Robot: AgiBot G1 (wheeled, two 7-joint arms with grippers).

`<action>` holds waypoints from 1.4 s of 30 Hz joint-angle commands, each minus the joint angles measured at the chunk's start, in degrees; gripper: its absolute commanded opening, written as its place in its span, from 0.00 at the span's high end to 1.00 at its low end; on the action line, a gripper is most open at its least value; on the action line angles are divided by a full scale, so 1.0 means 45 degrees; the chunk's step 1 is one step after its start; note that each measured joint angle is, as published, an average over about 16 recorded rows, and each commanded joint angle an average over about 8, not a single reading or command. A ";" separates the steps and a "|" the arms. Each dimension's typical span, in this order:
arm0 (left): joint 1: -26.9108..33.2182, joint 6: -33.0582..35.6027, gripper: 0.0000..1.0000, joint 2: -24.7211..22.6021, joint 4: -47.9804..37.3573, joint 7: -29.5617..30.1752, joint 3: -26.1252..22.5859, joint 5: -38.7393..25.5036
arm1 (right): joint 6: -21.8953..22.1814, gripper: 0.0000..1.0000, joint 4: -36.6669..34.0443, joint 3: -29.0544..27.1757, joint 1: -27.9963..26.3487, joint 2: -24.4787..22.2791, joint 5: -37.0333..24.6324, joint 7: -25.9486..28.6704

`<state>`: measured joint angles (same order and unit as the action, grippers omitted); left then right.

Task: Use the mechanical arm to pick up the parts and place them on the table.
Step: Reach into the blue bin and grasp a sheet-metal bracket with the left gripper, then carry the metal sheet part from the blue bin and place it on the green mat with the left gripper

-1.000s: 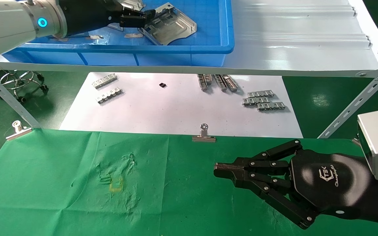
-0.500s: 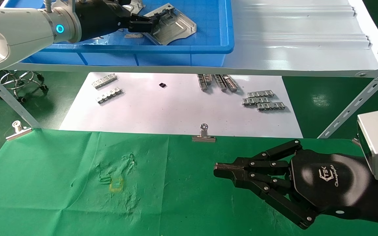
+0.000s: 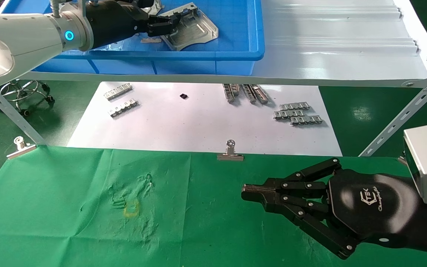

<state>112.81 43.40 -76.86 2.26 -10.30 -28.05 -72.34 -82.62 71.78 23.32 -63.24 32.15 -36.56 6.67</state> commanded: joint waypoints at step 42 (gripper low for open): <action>0.0470 0.4091 1.00 0.1657 0.0299 -0.0854 0.0702 0.1218 | 0.0001 1.00 0.0000 0.0001 0.0000 -0.0001 0.0001 -0.0001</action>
<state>114.87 61.66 -69.53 3.45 -14.17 -25.11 -67.18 -82.62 71.78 23.32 -63.24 32.15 -36.56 6.66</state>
